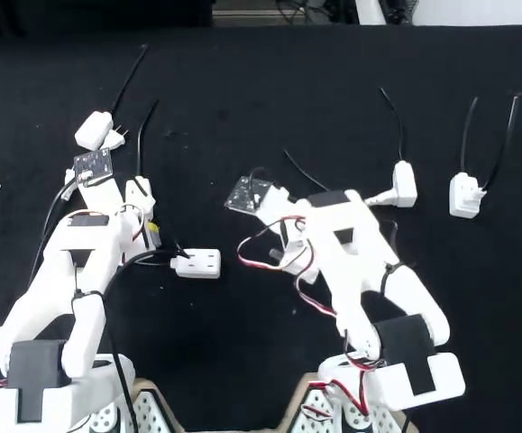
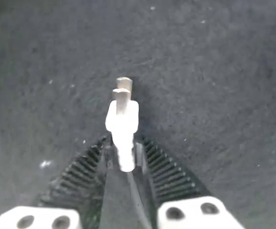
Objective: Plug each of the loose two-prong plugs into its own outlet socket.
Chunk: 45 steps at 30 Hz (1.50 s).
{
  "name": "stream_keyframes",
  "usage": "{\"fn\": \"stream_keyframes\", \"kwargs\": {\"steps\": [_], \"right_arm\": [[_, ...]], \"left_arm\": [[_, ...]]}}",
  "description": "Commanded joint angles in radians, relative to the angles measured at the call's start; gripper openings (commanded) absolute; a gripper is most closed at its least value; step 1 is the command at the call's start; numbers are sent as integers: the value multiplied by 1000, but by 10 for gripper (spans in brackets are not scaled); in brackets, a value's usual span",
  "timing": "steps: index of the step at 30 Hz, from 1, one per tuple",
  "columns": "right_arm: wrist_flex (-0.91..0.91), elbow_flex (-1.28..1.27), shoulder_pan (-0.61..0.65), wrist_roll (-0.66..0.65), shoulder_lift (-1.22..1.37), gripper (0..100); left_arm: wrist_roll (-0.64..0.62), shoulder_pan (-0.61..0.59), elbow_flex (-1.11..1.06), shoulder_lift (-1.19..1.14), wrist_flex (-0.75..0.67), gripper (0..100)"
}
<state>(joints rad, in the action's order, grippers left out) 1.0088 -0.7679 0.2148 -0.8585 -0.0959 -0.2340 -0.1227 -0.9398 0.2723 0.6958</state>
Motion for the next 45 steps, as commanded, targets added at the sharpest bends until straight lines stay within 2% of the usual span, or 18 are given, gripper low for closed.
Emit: {"fn": "stream_keyframes", "kwargs": {"steps": [1, 9, 12, 15, 18, 21, 24, 29, 35, 39, 45], "right_arm": [[-81, -22, 25, 29, -48, 116], [-144, -58, 57, 32, -58, 117], [-153, -56, 57, 77, -58, 115], [-163, -36, 55, 117, -58, 12], [-166, -18, 26, 140, -65, 8], [-109, -8, 9, 143, -147, 10], [-32, -24, 57, 189, -308, 10], [-100, -131, 250, 367, -519, 10], [-345, -252, 474, 497, -541, 10], [-526, -326, 532, 509, -541, 10], [-667, -403, 545, 672, -541, 10]], "left_arm": [[-6, 7, 1, 21, -9, 213], [-6, 7, 1, 21, -9, 213], [-6, 7, 1, 21, -9, 213], [-6, 7, 1, 21, -9, 213], [-6, 7, 1, 21, -9, 213], [-6, 7, -4, 32, -2, 213], [-6, 12, -22, 55, -2, 213], [-14, 5, -107, 245, -9, 213], [-14, 7, -271, 572, -37, 213], [-14, 15, -389, 779, -77, 213], [-15, 16, -524, 1077, -74, 213]]}}
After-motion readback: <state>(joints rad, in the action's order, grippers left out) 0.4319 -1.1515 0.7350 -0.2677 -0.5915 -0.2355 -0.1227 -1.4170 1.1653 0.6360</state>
